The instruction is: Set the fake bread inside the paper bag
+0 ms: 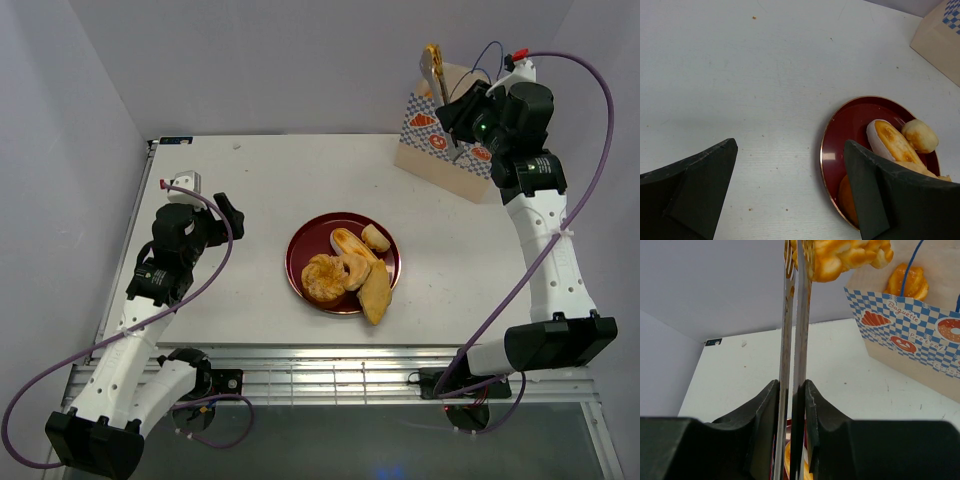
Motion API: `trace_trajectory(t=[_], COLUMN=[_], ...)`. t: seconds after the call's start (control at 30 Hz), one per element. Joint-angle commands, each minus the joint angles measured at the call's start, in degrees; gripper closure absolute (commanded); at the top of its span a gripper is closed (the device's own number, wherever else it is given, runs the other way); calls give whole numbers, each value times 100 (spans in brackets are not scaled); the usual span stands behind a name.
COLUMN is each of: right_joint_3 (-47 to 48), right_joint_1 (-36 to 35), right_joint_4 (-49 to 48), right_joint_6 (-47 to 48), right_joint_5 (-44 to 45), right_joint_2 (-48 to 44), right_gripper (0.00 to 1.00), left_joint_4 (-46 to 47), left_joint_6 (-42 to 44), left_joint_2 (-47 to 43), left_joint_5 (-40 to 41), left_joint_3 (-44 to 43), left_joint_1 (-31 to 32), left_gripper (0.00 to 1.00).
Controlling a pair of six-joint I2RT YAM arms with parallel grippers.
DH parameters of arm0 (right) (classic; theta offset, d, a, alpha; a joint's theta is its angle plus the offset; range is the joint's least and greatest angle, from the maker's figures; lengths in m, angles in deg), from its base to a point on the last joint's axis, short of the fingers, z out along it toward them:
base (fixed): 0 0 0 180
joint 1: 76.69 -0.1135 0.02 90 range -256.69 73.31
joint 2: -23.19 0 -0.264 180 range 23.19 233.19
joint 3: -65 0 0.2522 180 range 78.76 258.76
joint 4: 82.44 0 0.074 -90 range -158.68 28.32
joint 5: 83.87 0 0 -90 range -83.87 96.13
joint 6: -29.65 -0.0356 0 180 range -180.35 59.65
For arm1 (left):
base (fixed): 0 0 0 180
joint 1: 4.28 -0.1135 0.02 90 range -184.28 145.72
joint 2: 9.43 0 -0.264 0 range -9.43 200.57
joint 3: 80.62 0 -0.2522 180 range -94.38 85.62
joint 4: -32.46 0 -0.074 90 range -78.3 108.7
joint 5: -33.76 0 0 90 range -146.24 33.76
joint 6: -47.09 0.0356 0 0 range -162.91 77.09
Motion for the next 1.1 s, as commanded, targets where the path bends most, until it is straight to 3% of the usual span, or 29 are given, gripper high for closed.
trace_trajectory(t=[0.0, 0.4, 0.53, 0.73, 1.07], right_joint_3=[-49, -655, -682, -480, -14], right_joint_1=[149, 307, 369, 404, 457], right_joint_4=[-636, -785, -794, -777, -618], right_joint_6=[-102, -137, -181, -146, -49], right_joint_5=[-244, 11, 37, -7, -147], right_joint_2=[-29, -284, -240, -152, -47], right_gripper=[86, 83, 65, 48, 46], left_joint_4=[86, 95, 95, 95, 95], left_joint_6=[-29, -29, -11, -3, 6], left_joint_2=[16, 33, 68, 86, 77], left_joint_5=[-112, -227, -253, -279, -297], left_joint_3=[-128, -128, -137, -137, -128], left_joint_1=[20, 20, 20, 20, 20], left_gripper=[2, 2, 2, 2, 2])
